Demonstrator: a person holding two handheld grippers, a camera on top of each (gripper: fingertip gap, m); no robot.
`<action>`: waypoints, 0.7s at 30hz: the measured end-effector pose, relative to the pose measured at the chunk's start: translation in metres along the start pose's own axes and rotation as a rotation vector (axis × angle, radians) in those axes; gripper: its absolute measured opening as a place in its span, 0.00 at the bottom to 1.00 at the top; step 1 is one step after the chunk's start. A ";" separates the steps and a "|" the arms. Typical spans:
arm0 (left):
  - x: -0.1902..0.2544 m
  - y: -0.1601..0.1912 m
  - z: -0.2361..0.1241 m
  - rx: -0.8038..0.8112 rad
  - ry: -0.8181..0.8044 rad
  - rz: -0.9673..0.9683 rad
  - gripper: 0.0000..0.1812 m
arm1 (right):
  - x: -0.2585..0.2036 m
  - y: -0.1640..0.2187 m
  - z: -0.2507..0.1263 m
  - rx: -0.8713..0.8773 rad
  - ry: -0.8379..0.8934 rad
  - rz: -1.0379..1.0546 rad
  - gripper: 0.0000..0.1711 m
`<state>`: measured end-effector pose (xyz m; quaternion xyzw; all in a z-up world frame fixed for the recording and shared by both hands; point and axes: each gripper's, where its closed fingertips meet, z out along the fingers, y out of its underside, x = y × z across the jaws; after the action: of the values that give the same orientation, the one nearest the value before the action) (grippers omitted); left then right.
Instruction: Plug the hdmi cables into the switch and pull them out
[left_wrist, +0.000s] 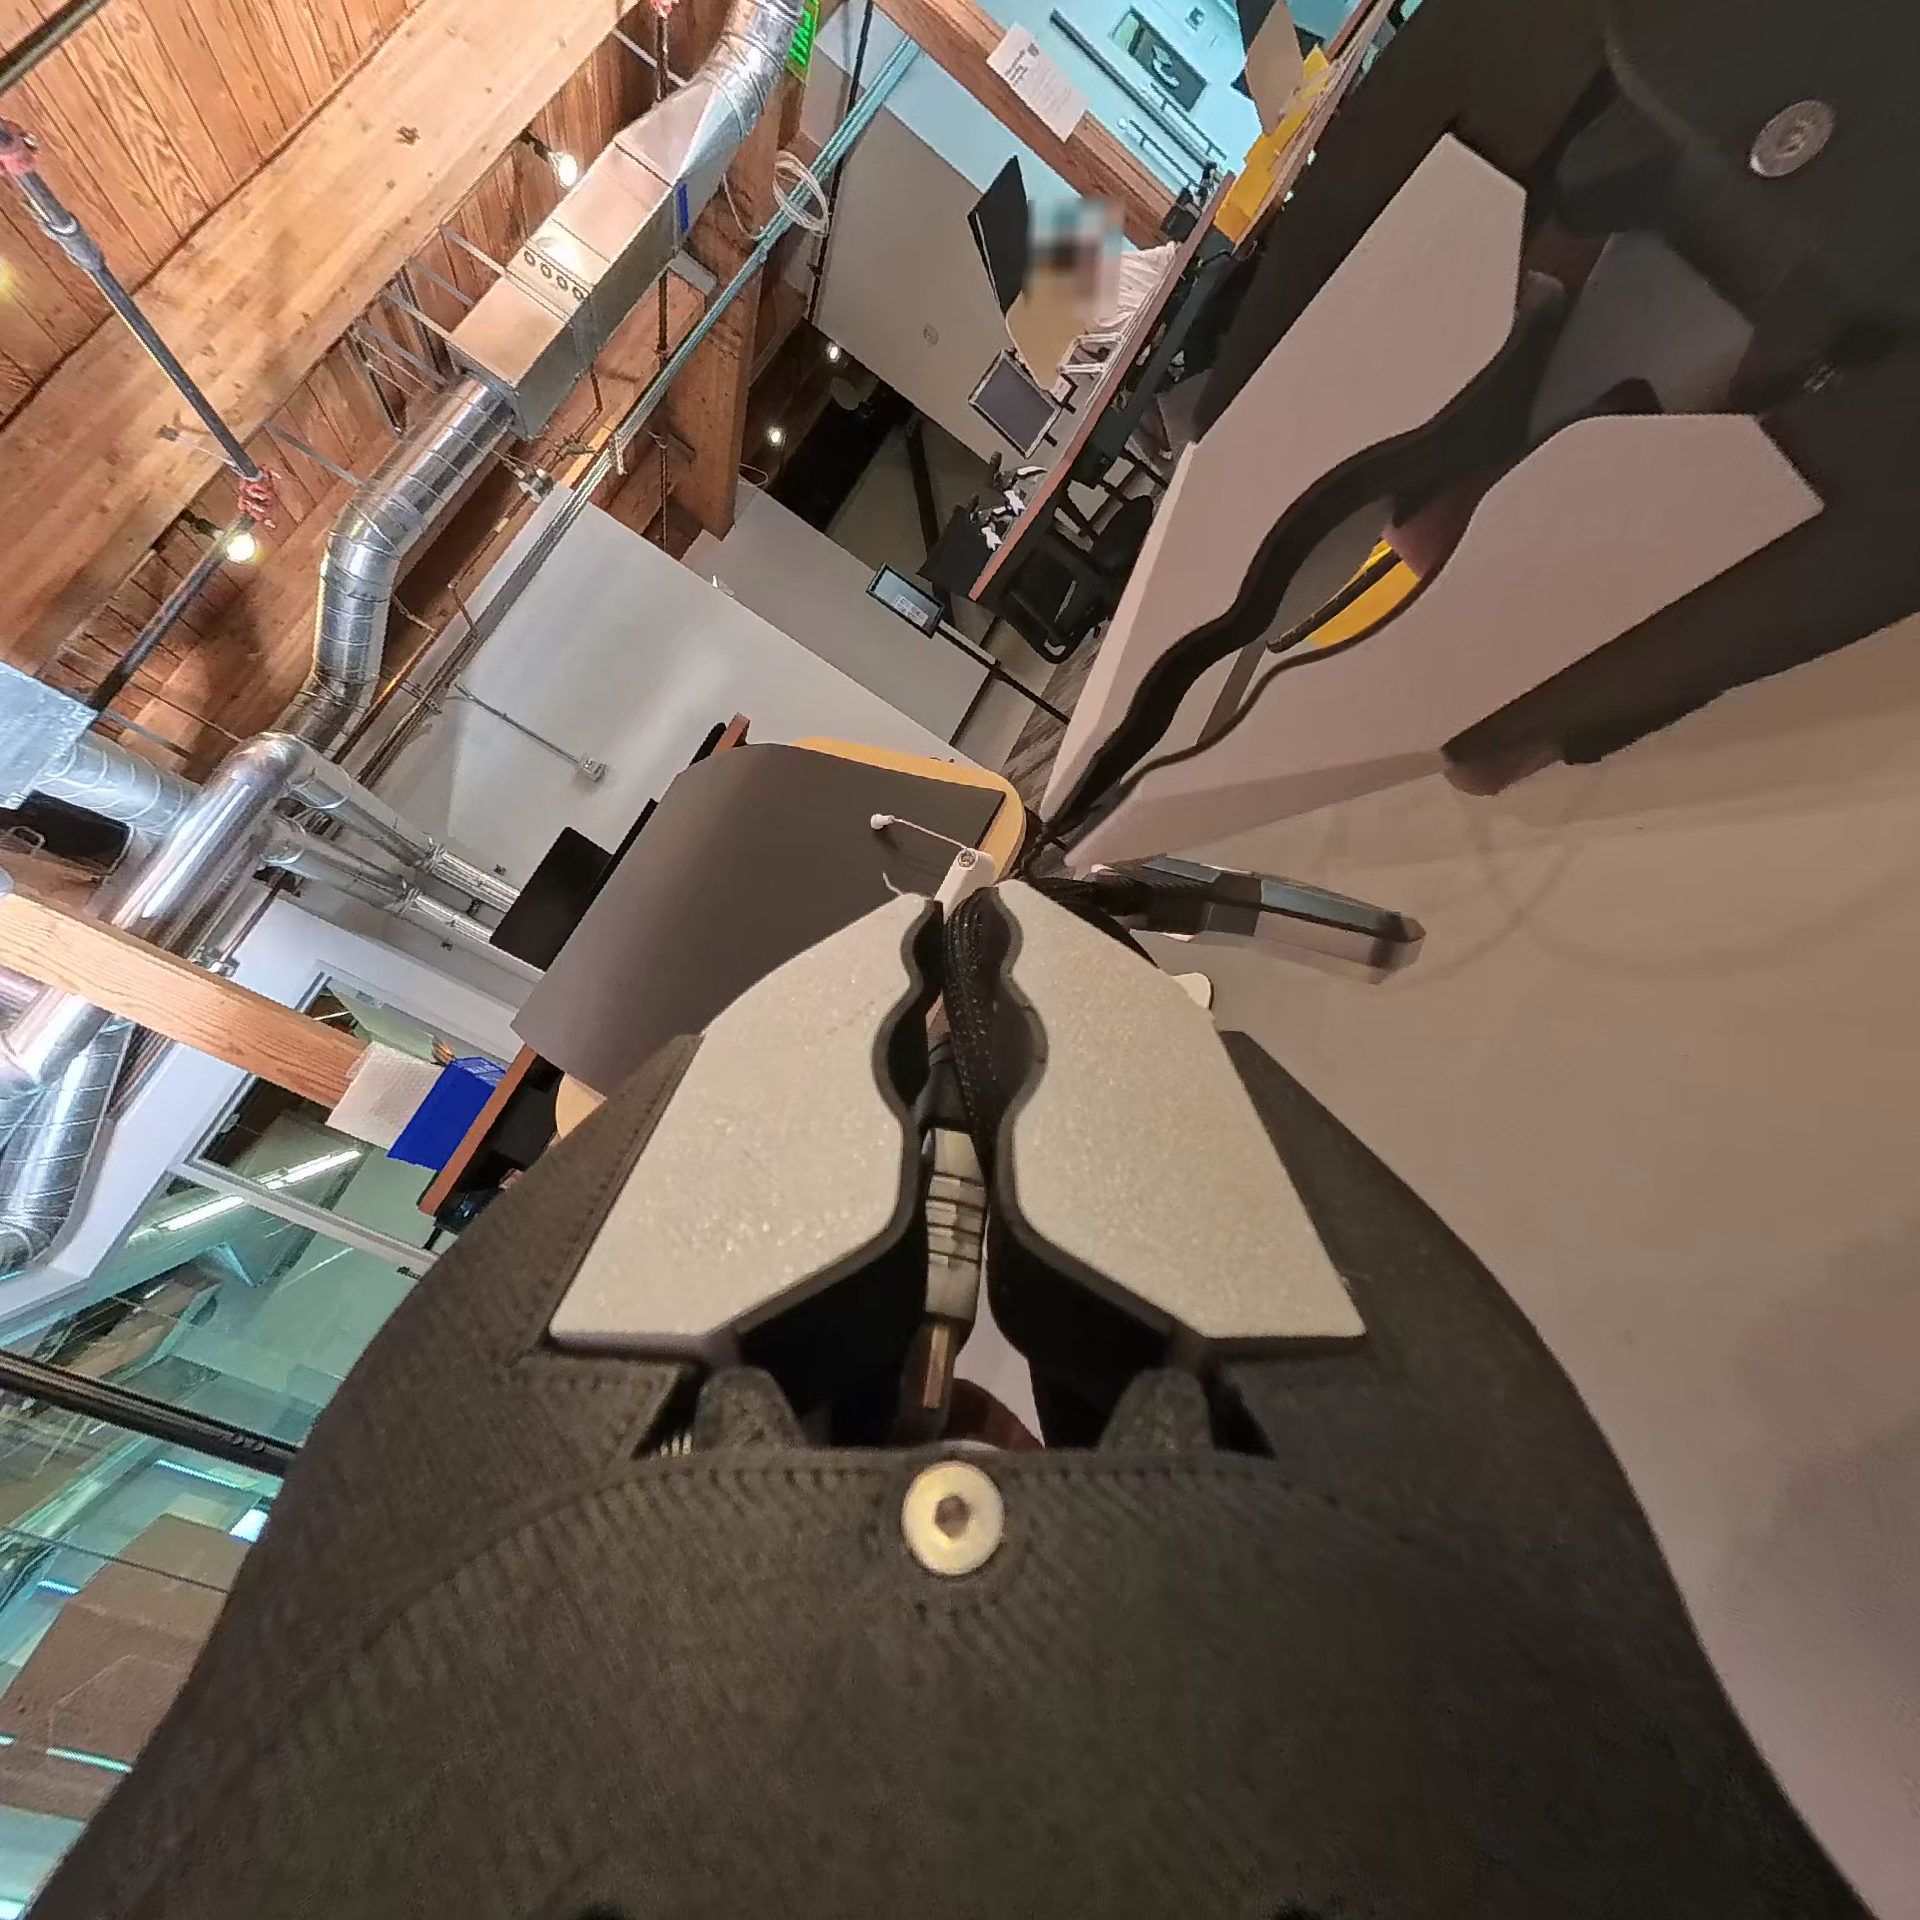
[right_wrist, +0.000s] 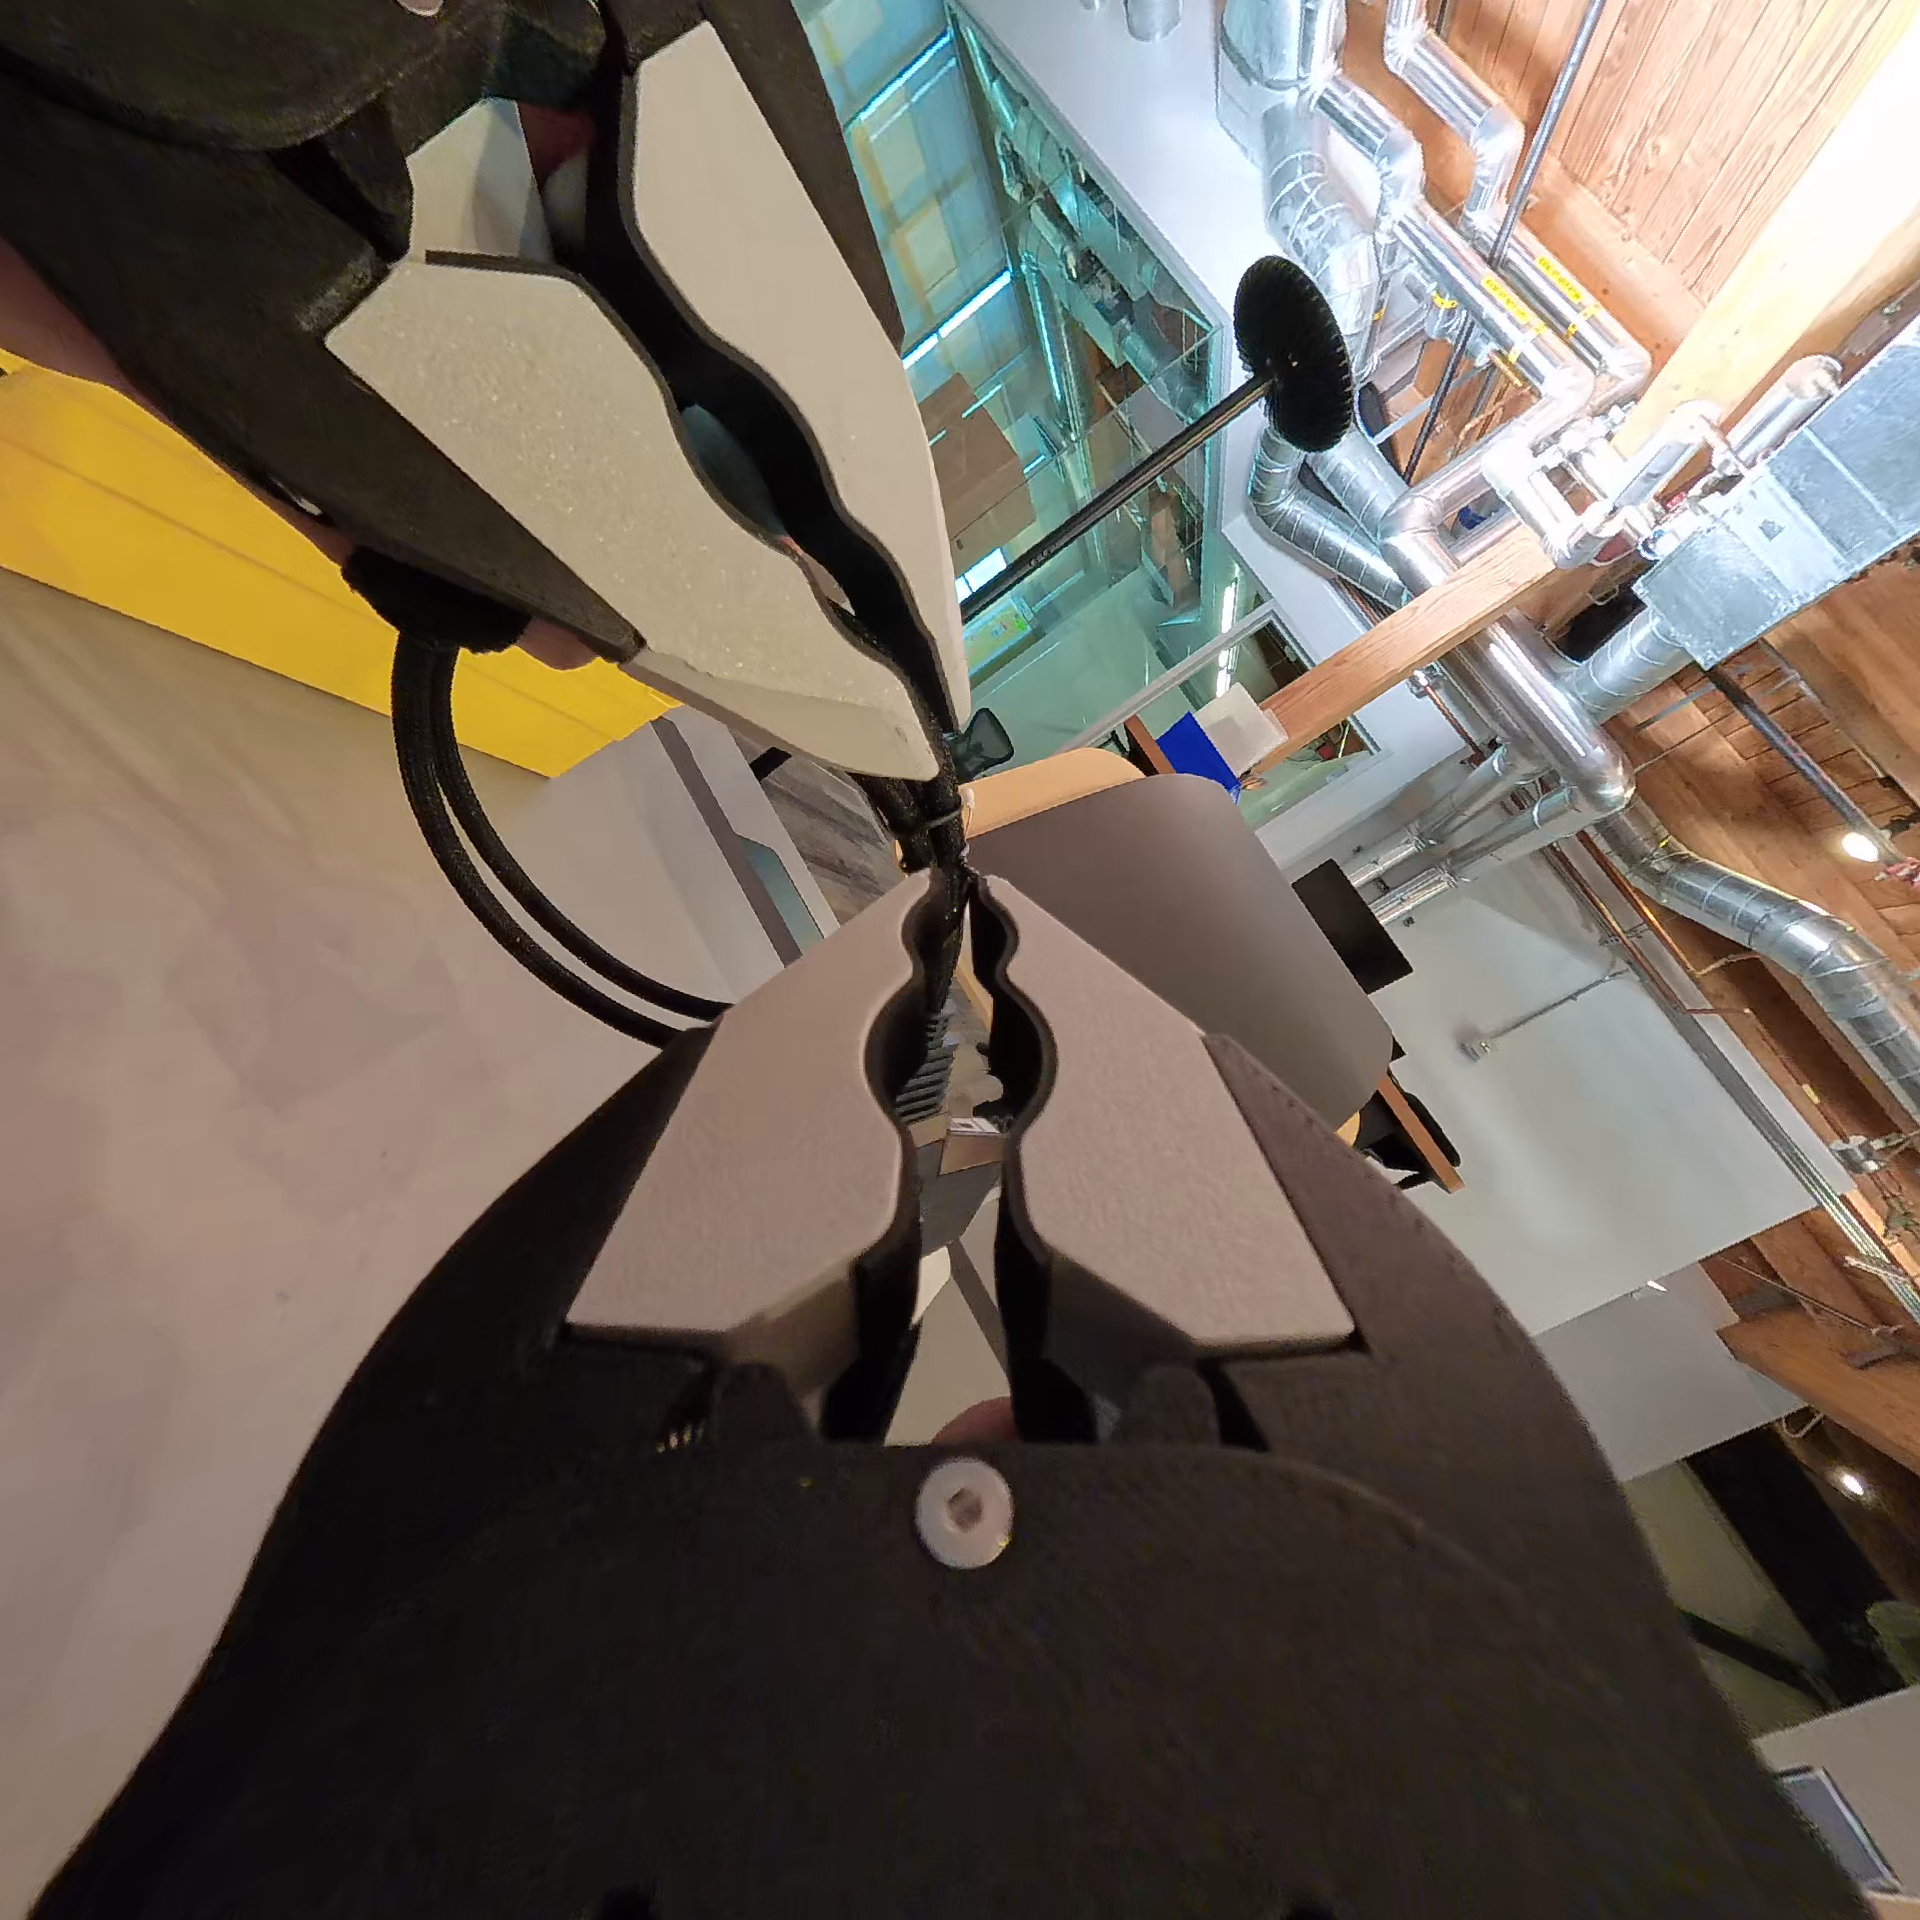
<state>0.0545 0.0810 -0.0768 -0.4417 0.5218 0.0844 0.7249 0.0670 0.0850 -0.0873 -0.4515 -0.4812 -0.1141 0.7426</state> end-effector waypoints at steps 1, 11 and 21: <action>0.000 0.000 0.000 0.000 0.001 0.001 0.03 | 0.000 0.000 0.000 -0.001 0.001 -0.005 0.00; 0.001 -0.003 0.000 0.013 -0.019 0.030 0.03 | 0.004 -0.003 -0.003 0.083 -0.125 0.524 0.00; -0.005 -0.014 -0.004 0.049 -0.050 0.065 0.03 | 0.010 0.010 -0.011 0.340 -0.422 1.574 0.00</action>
<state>0.0581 0.0717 -0.0656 -0.4044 0.5195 0.1059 0.7452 0.0850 0.0842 -0.0860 -0.5498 -0.1646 0.5997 0.5577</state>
